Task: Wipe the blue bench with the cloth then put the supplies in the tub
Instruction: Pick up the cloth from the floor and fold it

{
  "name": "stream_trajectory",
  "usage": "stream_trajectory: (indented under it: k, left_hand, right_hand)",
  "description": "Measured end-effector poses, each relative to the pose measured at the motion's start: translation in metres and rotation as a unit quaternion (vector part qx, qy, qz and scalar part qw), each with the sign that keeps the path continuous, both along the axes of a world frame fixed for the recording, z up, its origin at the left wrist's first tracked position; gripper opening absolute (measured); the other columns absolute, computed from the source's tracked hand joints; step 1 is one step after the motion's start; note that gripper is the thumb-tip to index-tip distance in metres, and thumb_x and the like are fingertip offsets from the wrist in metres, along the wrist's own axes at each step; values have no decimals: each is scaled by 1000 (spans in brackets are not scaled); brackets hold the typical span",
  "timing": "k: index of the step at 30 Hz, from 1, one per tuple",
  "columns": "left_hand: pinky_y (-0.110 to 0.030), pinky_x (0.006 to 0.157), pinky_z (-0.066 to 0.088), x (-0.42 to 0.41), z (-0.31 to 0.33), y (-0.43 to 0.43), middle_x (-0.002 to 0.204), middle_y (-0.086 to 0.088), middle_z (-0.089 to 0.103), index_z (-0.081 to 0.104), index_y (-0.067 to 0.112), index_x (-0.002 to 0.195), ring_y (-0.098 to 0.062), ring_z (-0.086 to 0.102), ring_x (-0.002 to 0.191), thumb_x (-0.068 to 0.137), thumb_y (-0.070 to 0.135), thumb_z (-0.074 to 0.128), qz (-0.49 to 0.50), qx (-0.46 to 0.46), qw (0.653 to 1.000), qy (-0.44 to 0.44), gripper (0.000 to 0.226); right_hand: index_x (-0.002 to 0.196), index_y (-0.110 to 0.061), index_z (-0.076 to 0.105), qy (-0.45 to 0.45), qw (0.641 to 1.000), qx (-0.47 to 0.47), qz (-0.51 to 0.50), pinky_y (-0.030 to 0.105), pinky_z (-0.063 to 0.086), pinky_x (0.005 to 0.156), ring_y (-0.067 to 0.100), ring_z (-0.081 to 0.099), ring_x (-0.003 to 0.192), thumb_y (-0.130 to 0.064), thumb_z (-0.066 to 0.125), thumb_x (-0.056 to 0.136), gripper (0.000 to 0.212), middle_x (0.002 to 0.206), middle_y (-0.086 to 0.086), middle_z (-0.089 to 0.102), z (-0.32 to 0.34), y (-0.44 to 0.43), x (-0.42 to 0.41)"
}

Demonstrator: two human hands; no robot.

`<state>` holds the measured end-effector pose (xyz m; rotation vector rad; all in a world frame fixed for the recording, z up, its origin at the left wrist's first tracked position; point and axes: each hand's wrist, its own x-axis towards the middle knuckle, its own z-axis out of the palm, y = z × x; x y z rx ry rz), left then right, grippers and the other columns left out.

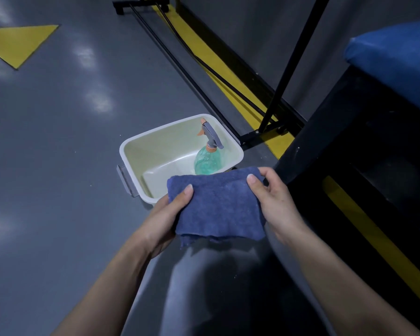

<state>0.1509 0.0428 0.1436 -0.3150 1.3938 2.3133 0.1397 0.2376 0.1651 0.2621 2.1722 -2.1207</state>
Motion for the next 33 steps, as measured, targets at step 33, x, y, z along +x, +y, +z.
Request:
stream_trajectory:
  k: [33]
  left_hand:
    - [-20,48,47,61,-165,-5,101,11,43,47,35,97,-11,42,81,29,47,83,-215,-670,645,297,78]
  right_hand:
    - [129,-15,45,-36,673,613,412,42,41,94,31,42,122,-27,57,89,43,141,9,32,-126,-8,51]
